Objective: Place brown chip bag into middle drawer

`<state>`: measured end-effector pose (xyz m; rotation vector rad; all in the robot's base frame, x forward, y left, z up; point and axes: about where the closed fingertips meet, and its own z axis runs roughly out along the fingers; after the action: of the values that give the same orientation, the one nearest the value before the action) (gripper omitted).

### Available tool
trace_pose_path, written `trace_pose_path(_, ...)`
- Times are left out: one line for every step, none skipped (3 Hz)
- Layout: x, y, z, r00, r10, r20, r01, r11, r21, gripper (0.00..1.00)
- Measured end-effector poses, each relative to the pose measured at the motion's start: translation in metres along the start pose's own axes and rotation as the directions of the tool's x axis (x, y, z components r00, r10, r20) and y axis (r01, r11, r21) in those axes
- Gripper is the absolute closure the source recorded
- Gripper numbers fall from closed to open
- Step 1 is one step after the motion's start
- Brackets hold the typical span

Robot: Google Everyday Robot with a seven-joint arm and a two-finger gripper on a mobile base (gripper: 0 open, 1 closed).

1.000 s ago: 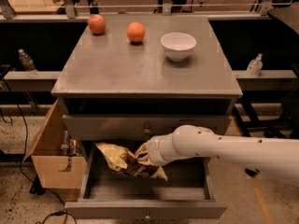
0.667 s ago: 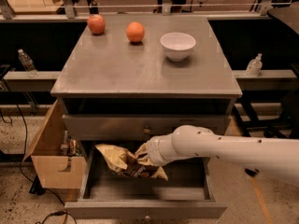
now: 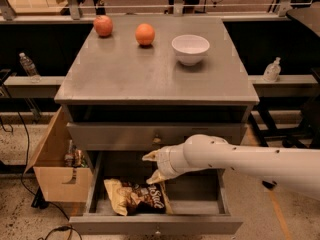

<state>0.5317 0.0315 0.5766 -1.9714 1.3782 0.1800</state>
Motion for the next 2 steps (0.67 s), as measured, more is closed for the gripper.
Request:
trace_pose_path(-0.0008, 0.0007, 0.0010, 1.000, -0.001, 0.002, 0.001, 1.0000, -0.002, 0.00)
trace_pose_path(-0.0040, 0.0027, 0.0001, 1.000, -0.002, 0.003, 0.002, 0.9999, -0.016, 0.00)
